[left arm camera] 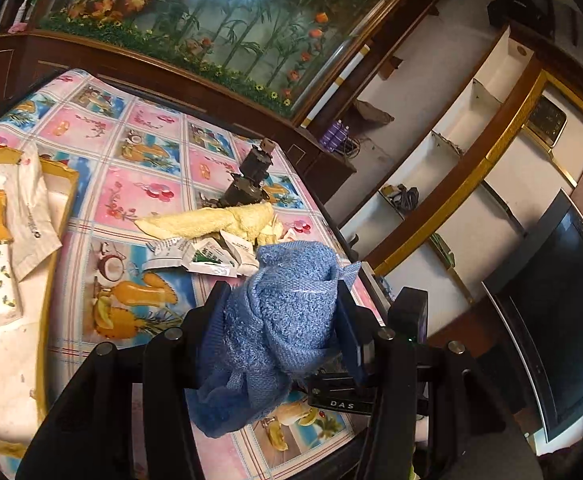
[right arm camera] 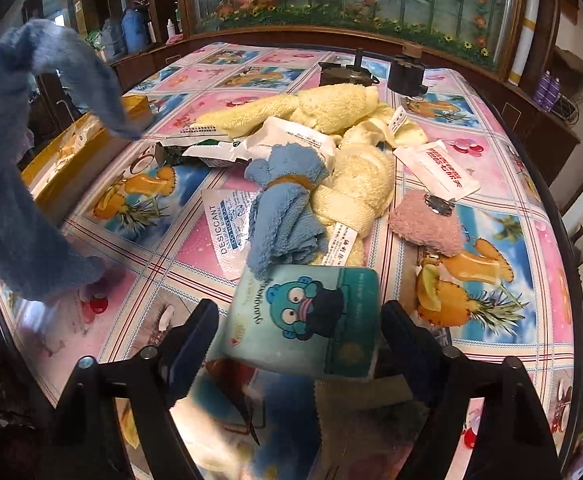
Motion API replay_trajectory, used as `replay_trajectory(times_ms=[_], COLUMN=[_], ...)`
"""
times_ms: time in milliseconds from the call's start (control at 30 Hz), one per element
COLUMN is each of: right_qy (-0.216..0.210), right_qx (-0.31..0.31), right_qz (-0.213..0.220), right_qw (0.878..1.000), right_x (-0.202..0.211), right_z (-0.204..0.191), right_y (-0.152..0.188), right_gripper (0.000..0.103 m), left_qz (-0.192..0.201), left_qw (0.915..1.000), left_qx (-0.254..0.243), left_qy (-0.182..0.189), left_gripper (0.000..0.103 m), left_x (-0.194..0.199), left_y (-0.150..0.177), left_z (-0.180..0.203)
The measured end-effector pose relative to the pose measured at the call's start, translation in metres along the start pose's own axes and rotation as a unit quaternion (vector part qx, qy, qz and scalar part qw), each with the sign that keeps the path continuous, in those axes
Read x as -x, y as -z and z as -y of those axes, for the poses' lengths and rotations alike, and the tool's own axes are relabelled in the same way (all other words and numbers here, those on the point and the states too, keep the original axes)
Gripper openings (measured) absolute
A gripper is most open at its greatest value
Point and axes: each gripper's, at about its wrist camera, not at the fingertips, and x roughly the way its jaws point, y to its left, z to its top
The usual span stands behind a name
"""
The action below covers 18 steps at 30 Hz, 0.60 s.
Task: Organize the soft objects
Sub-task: 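Carry the blue towel and wet-wipe pack into the tray and release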
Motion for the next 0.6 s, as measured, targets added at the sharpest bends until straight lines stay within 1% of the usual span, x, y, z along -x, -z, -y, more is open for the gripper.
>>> replay_trajectory(times_ms=[67, 100, 133, 200, 300, 367, 400, 433, 500, 533, 600], right_qy=[0.001, 0.0, -0.004, -0.01, -0.011, -0.018, -0.017, -0.014, -0.025, -0.031, -0.031], right_qx=[-0.004, -0.006, -0.009, -0.016, -0.009, -0.011, -0.015, -0.019, -0.027, -0.03, -0.023], right_qz=[-0.003, 0.0, 0.001, 0.006, 0.006, -0.002, -0.003, -0.005, -0.006, -0.007, -0.013], right_qw=[1.0, 1.0, 1.0, 1.0, 1.0, 1.0, 1.0, 1.0, 0.999, 0.999, 0.999], right_x=[0.001, 0.005, 0.009, 0.019, 0.028, 0.024, 0.021, 0.018, 0.014, 0.012, 0.007], right_z=[0.0, 0.001, 0.002, 0.006, 0.006, 0.007, 0.009, 0.011, 0.011, 0.009, 0.0], right_y=[0.0, 0.001, 0.001, 0.003, 0.008, 0.01, 0.01, 0.01, 0.007, 0.005, 0.001], right_gripper=[0.054, 0.039, 0.031, 0.025, 0.024, 0.03, 0.045, 0.065, 0.078, 0.078, 0.08], left_qz=[0.015, 0.024, 0.032, 0.05, 0.078, 0.093, 0.1, 0.105, 0.109, 0.11, 0.11], left_qw=[0.9998, 0.9996, 0.9992, 0.9982, 0.9956, 0.9936, 0.9925, 0.9917, 0.9904, 0.99, 0.9893], left_qx=[0.007, 0.013, 0.019, 0.031, 0.043, 0.052, 0.056, 0.059, 0.065, 0.068, 0.074], left_qy=[-0.007, -0.009, -0.01, -0.016, -0.03, -0.038, -0.042, -0.046, -0.053, -0.056, -0.061], left_gripper=[0.049, 0.049, 0.049, 0.049, 0.049, 0.049, 0.049, 0.049, 0.049, 0.049, 0.049], left_x=[0.015, 0.023, 0.031, 0.048, 0.072, 0.084, 0.09, 0.094, 0.099, 0.1, 0.101], left_y=[-0.003, -0.004, -0.006, -0.008, -0.01, -0.009, -0.008, -0.007, -0.005, -0.003, -0.001], left_z=[-0.007, -0.012, -0.018, -0.028, -0.043, -0.052, -0.057, -0.06, -0.068, -0.07, -0.075])
